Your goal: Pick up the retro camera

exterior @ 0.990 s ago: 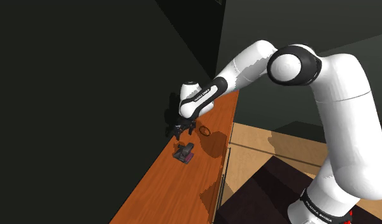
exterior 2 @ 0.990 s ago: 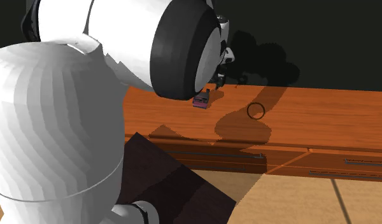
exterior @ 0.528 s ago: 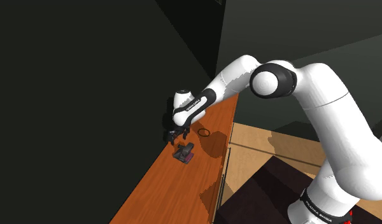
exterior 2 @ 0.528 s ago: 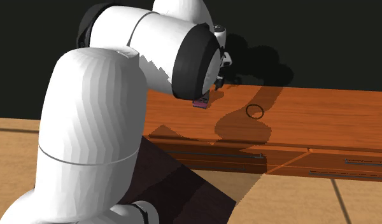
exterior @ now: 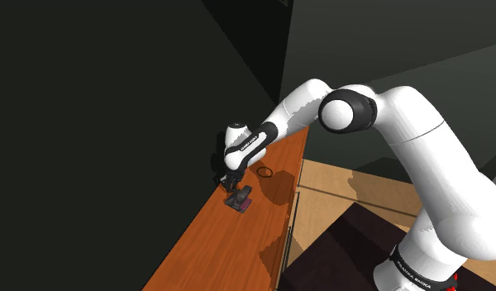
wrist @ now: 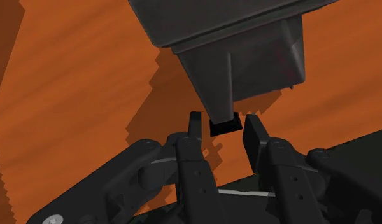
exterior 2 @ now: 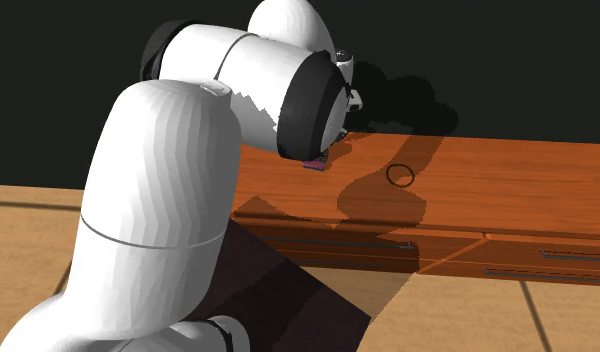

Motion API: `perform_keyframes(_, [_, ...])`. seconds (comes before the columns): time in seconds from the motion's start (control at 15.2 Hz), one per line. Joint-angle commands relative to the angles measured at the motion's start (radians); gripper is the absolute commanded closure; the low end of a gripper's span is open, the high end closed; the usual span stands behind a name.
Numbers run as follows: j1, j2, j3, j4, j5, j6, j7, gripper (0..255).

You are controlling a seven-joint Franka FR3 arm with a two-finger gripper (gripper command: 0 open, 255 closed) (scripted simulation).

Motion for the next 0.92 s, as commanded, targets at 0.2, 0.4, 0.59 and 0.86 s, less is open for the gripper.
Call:
perform_keyframes(0.2, [0.0,0.0,0.0,0.0,0.0,0.001,0.0,255])
perform_keyframes(0.4, [0.0,0.0,0.0,0.0,0.0,0.001,0.0,255])
perform_keyframes(0.59, [0.0,-0.02,0.0,-0.009,0.0,-0.011,0.0,255])
perform_keyframes(0.86, [-0.001,-0.064,0.001,-0.025,0.001,-0.039,0.0,255])
